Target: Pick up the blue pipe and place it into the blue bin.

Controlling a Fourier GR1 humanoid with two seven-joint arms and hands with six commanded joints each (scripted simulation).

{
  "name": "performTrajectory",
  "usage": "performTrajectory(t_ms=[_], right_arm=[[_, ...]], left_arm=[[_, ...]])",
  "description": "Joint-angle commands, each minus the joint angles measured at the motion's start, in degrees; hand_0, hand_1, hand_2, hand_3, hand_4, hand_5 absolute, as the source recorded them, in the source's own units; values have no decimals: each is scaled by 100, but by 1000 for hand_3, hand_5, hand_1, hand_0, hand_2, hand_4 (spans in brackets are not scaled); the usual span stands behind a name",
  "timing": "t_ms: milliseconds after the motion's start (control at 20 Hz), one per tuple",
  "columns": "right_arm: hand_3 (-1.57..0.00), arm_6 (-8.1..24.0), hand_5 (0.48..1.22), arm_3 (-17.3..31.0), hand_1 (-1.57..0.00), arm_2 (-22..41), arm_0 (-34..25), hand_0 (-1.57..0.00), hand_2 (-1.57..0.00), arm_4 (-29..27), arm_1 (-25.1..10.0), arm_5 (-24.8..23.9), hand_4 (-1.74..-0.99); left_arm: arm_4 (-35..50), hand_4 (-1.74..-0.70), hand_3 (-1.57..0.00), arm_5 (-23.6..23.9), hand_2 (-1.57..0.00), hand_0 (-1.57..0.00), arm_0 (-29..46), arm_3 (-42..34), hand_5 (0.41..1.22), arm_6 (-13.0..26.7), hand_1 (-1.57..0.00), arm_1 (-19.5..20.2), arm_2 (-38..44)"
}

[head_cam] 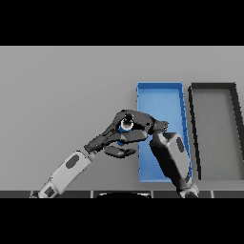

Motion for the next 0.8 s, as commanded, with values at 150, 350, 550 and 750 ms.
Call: performTrajectory(t_ms=[150, 350, 550, 750], right_arm=[[-1571, -28, 1221, 45, -1571, -137, -783, -1571, -1571, -494, -500, -609, -1493], [-1571, -346, 1221, 481, -1571, -704, -1841, -1571, -1571, -587, -865, -663, -1496], [-1571, -651, 1221, 1281, -1571, -1292, -2407, -1571, -1571, -72, -1220, -1046, -1498], [-1571, -648, 1221, 2238, -1571, -1698, -2478, -1571, -1571, 560, -1534, -1068, -1498]], left_arm=[[-47, -864, 0, 51, -1, -1, 58, 2, 503, 22, -1, -2, -15], [0, -868, 1, -24, 0, 0, 45, -90, 485, -33, 0, 43, -24], [29, -856, 1, -22, 1, 1, 99, -143, 484, 97, 1, 115, -5], [-61, -835, 1, 59, 1, 1, 83, -151, 474, 155, 1, 148, 11]])
